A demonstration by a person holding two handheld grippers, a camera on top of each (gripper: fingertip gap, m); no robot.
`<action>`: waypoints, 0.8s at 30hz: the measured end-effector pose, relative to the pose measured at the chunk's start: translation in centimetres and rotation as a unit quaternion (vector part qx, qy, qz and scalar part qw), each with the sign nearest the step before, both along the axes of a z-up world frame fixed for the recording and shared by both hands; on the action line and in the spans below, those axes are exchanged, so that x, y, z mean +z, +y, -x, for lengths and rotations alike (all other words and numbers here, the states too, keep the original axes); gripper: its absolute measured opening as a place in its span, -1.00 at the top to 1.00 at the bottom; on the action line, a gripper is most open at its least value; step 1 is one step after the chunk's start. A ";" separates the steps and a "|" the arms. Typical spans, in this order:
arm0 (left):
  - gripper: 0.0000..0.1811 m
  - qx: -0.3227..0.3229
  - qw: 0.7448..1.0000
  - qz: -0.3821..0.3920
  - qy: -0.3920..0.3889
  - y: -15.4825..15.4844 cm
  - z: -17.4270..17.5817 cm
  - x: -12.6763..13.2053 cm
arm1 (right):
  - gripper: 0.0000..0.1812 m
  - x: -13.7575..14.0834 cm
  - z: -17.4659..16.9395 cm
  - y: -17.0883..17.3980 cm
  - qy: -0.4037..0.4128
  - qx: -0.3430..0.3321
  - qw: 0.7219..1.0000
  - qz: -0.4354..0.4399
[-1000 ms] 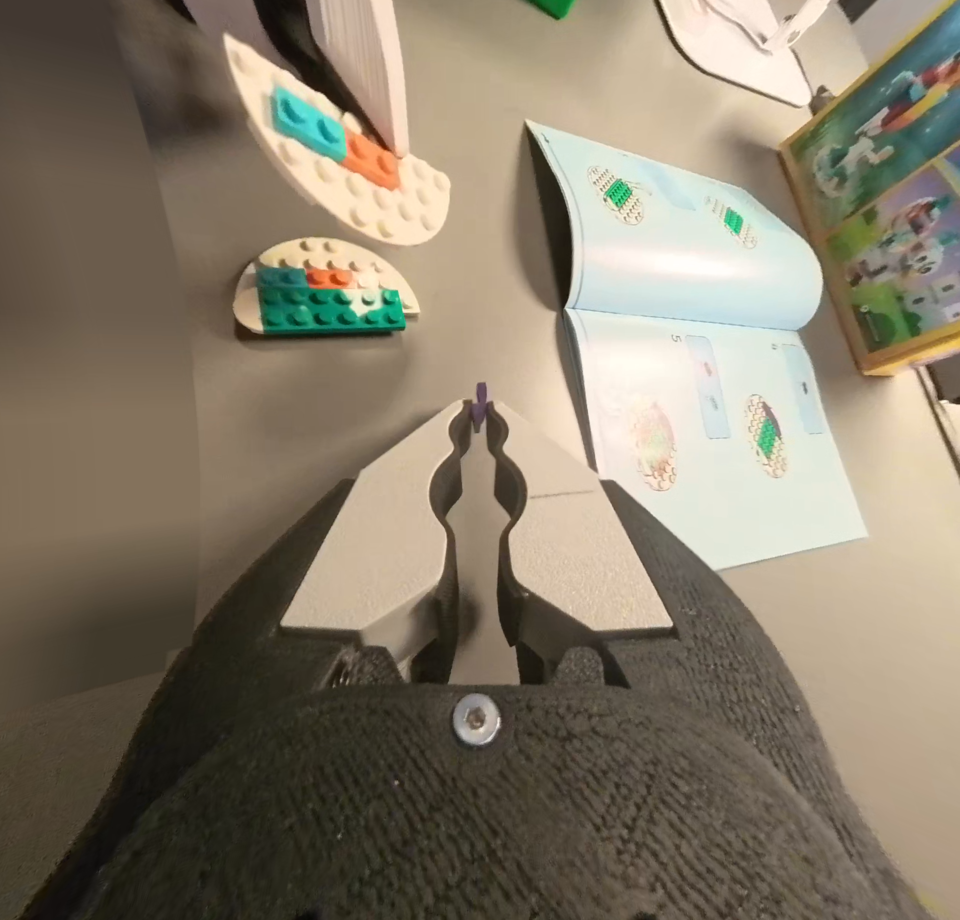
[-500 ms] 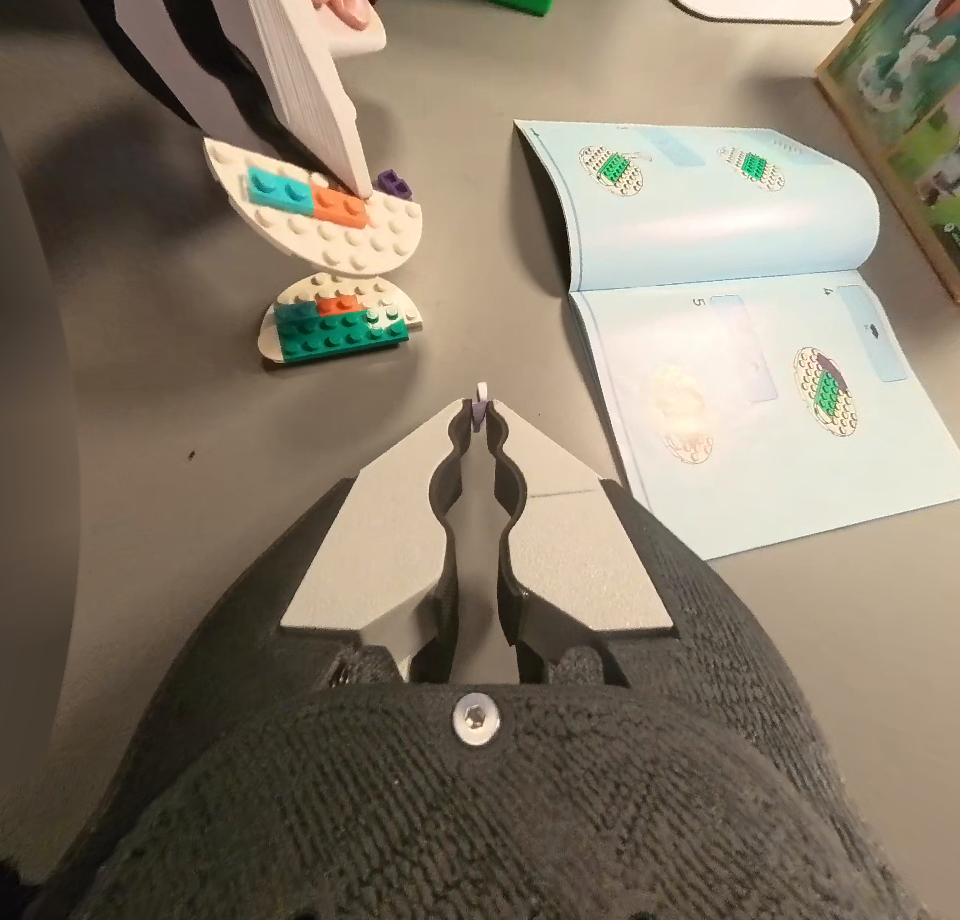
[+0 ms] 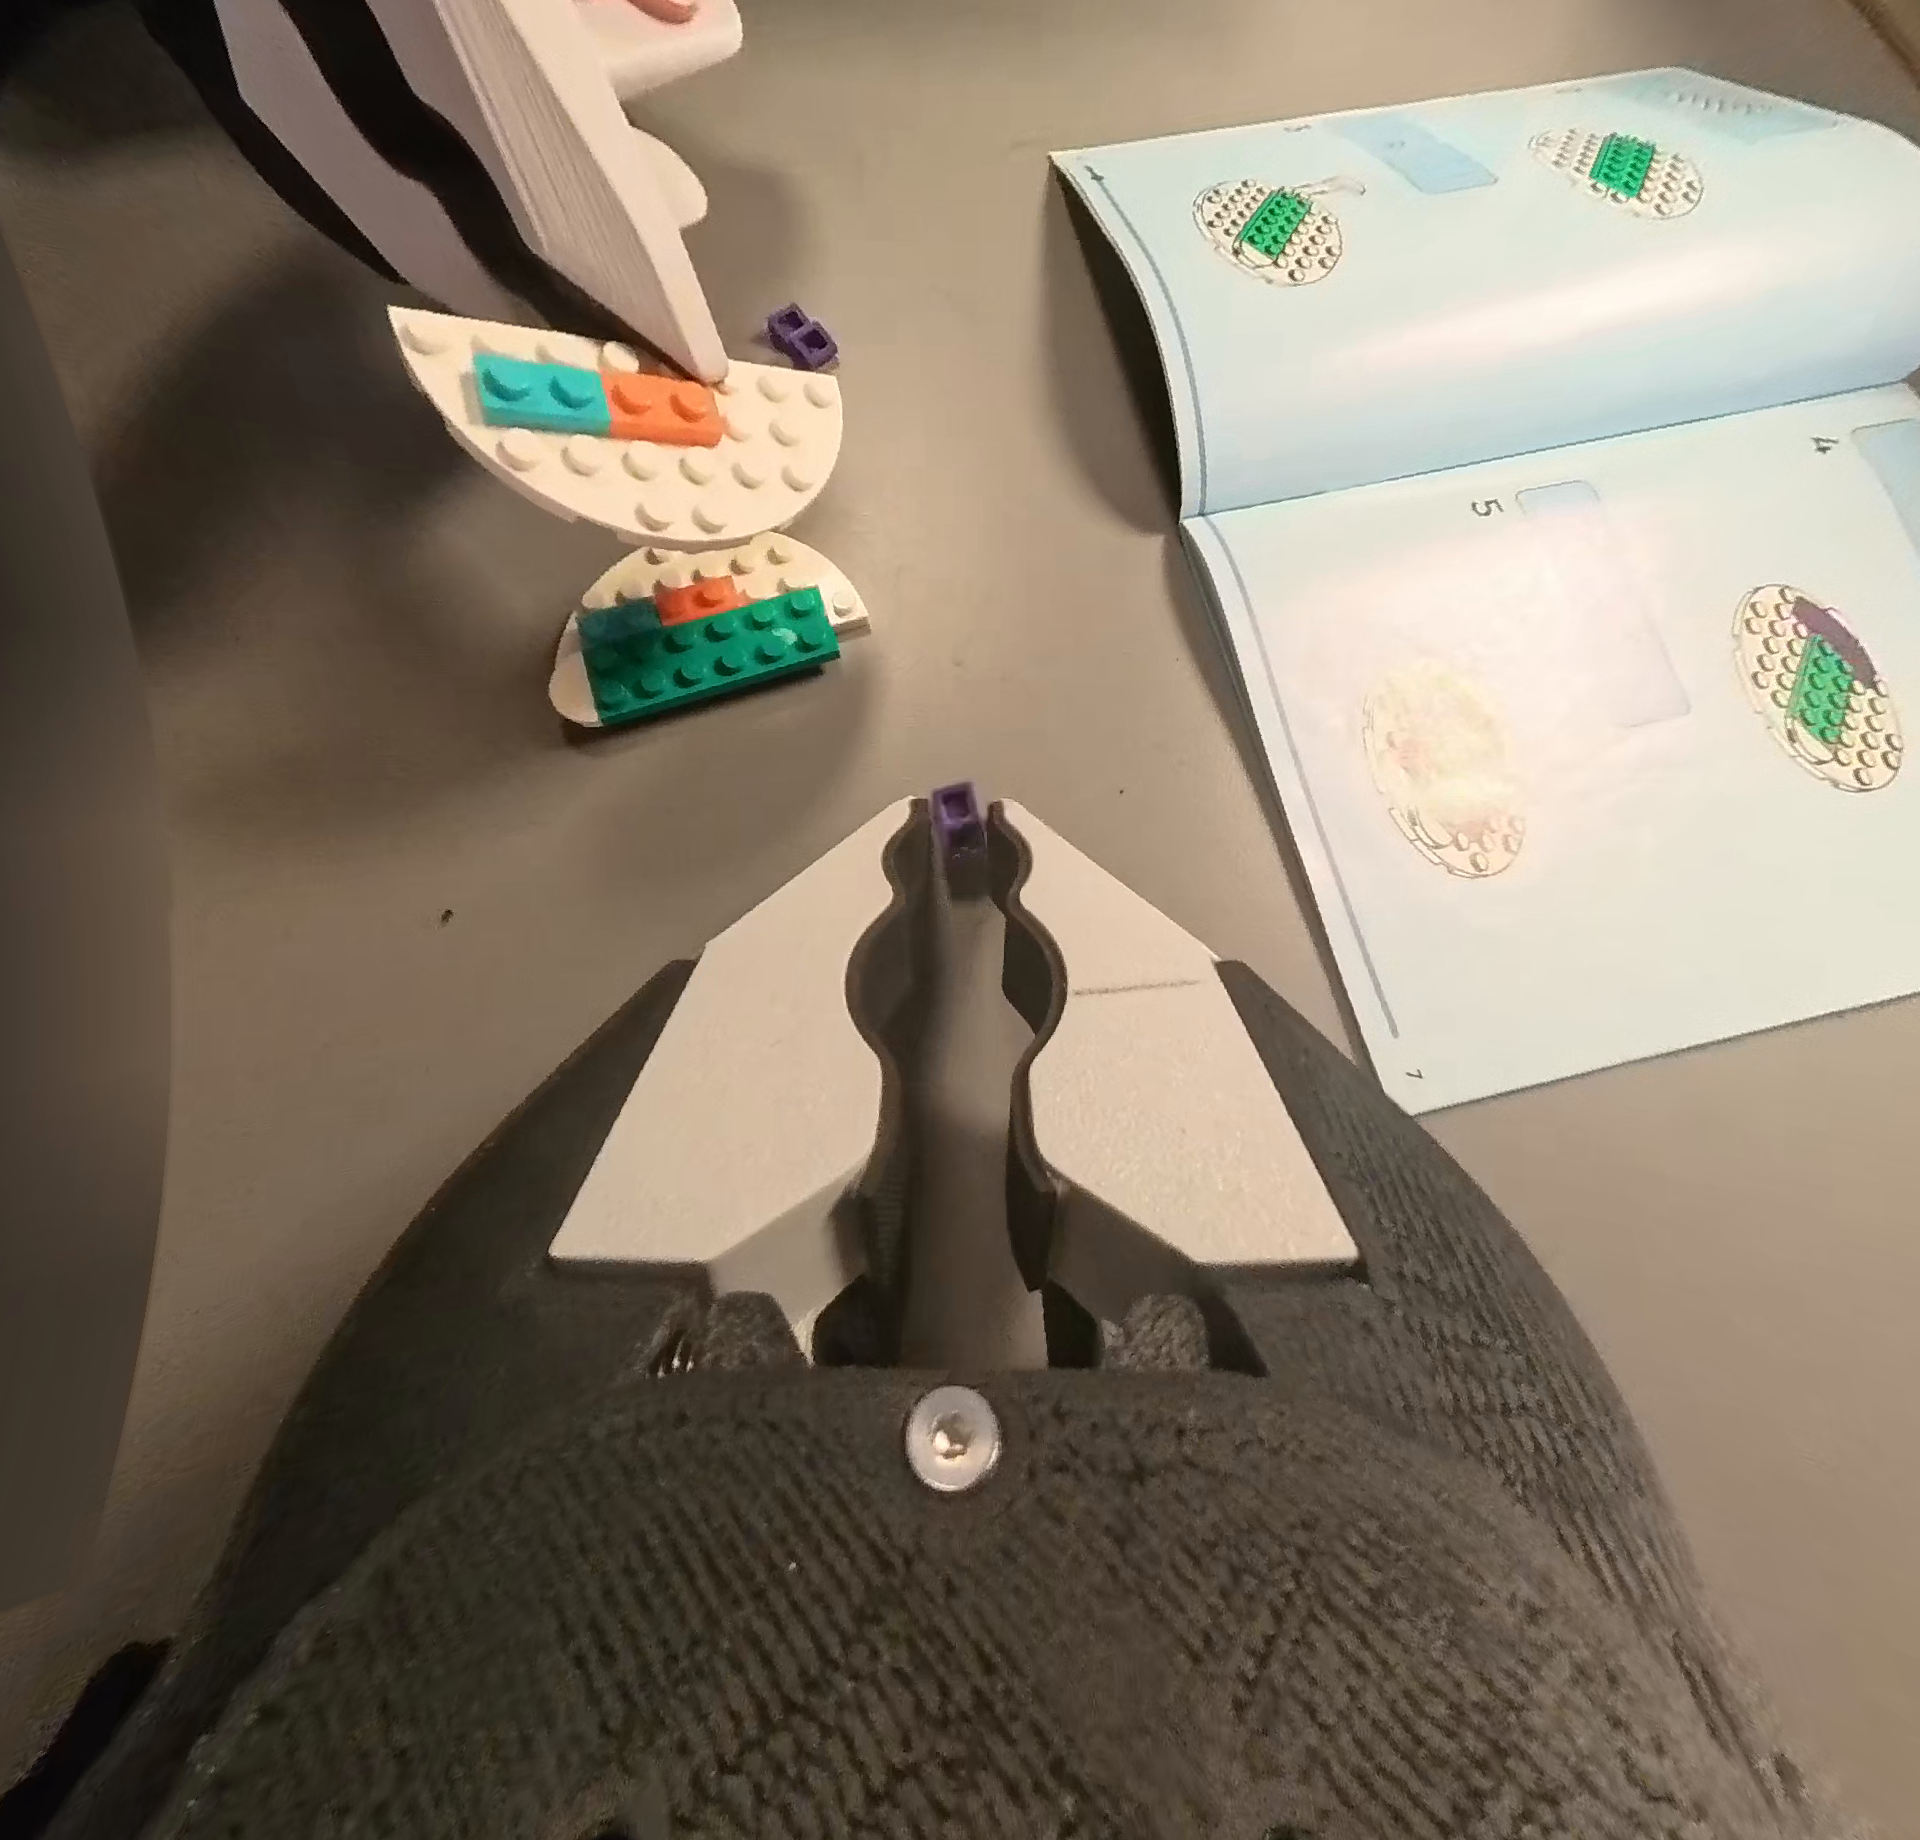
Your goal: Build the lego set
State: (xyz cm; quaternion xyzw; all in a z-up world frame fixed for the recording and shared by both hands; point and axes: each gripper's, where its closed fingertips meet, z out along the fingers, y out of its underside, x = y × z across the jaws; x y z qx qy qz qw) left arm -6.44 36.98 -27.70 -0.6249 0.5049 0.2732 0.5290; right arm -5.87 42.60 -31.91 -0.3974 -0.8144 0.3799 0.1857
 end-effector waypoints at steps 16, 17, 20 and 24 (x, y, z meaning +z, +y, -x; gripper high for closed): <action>0.96 0.001 1.000 0.002 0.002 0.1 0.2 0.0 | 0.62 0.0 -0.1 0.1 0.008 0.004 1.000 -0.009; 0.96 0.001 1.000 0.003 0.002 0.1 0.2 -0.1 | 0.61 0.1 -0.2 0.1 0.013 0.006 1.000 -0.010; 0.96 0.000 1.000 0.004 0.005 0.1 0.2 -0.1 | 0.58 0.7 -0.5 0.0 0.032 0.017 0.999 -0.003; 0.96 0.023 0.999 -0.003 0.023 0.2 1.5 0.2 | 0.55 1.5 -1.0 -0.5 0.046 0.034 0.998 0.015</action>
